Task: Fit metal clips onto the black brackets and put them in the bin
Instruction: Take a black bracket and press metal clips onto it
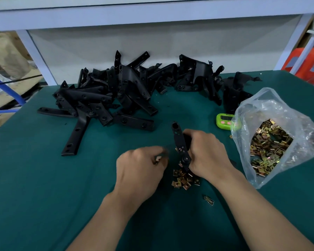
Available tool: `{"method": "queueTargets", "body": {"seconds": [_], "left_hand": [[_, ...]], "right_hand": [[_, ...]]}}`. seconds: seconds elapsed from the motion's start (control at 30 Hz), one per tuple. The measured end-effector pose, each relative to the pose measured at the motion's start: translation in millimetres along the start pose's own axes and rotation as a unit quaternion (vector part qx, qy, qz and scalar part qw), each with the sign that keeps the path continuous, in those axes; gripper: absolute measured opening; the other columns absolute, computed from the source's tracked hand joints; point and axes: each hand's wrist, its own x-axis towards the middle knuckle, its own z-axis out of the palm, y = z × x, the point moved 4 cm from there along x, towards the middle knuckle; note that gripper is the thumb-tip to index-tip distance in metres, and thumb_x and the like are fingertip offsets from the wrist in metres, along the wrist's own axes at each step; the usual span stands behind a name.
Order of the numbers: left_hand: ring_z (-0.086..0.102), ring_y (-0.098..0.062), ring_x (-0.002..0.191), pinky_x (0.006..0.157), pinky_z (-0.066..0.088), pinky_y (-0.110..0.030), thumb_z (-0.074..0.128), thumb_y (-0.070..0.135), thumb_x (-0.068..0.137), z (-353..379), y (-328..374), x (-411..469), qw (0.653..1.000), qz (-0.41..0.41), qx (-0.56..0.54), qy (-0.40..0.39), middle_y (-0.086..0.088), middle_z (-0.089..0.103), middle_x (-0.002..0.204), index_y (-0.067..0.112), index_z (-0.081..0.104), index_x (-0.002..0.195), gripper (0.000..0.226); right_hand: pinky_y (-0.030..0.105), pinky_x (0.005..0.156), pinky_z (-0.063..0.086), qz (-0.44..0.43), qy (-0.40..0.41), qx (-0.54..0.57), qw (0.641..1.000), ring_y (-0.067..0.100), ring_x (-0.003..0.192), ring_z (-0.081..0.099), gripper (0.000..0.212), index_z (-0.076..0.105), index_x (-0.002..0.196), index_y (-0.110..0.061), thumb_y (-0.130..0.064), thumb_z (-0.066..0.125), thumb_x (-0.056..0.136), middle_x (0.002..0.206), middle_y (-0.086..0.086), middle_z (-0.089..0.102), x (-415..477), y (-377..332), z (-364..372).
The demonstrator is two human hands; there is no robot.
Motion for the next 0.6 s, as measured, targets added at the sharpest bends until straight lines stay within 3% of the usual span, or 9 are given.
{"method": "queueTargets", "body": {"seconds": [0.07, 0.2, 0.3, 0.43, 0.53, 0.6], "left_hand": [[0.051, -0.008, 0.065, 0.056, 0.044, -0.022, 0.063, 0.044, 0.079, -2, 7, -2, 0.998, 0.053, 0.003, -0.028, 0.017, 0.050, 0.060, 0.044, 0.077, 0.087, 0.016], [0.048, -0.005, 0.072, 0.071, 0.048, -0.027, 0.060, 0.058, 0.076, 8, 5, -6, 0.987, 0.042, 0.021, -0.153, 0.019, 0.051, 0.070, 0.056, 0.073, 0.099, 0.026], [0.056, -0.009, 0.081, 0.073, 0.047, -0.029, 0.069, 0.053, 0.086, 9, 6, -3, 0.985, 0.043, 0.065, -0.157, 0.017, 0.052, 0.070, 0.054, 0.072, 0.108, 0.022], [0.064, -0.014, 0.089, 0.077, 0.050, -0.031, 0.064, 0.042, 0.092, 17, 8, -6, 0.990, 0.061, 0.051, -0.117, 0.013, 0.072, 0.095, 0.040, 0.076, 0.105, 0.017], [0.060, -0.007, 0.070, 0.063, 0.046, -0.019, 0.064, 0.038, 0.081, 17, 6, -8, 0.993, -0.035, -0.093, -0.061, 0.014, 0.067, 0.071, 0.027, 0.074, 0.078, 0.015], [0.049, -0.008, 0.055, 0.051, 0.036, -0.017, 0.054, 0.037, 0.077, 12, 0, -6, 0.983, -0.095, -0.153, -0.030, 0.012, 0.055, 0.054, 0.023, 0.060, 0.060, 0.023]], "right_hand": [[0.034, 0.056, 0.036, 0.003, -0.005, -0.006, 1.000, 0.030, 0.066, 0.056, 0.019, 0.054, 0.083, -0.027, -0.016, 0.062, 0.069, 0.065, -0.006, 0.060, 0, -1, -1], [0.036, 0.060, 0.040, 0.004, -0.001, -0.010, 1.000, 0.033, 0.068, 0.055, 0.021, 0.056, 0.087, -0.027, -0.016, 0.059, 0.069, 0.067, -0.005, 0.060, 0, -3, -2], [0.036, 0.058, 0.039, 0.000, 0.002, -0.001, 1.000, 0.031, 0.064, 0.053, 0.018, 0.056, 0.085, -0.026, -0.019, 0.053, 0.068, 0.065, -0.005, 0.059, -1, -3, -2], [0.033, 0.052, 0.031, 0.004, 0.004, -0.001, 1.000, 0.019, 0.055, 0.045, 0.015, 0.053, 0.080, -0.026, -0.018, 0.052, 0.067, 0.061, -0.007, 0.055, 0, -1, -1], [0.034, 0.053, 0.035, 0.004, 0.005, 0.001, 1.000, 0.022, 0.057, 0.049, 0.016, 0.054, 0.081, -0.027, -0.022, 0.050, 0.066, 0.062, -0.007, 0.056, 0, 0, 0], [0.035, 0.054, 0.036, 0.002, 0.006, -0.001, 1.000, 0.025, 0.060, 0.053, 0.018, 0.055, 0.083, -0.028, -0.022, 0.051, 0.066, 0.062, -0.006, 0.057, 0, 0, 1]]}}
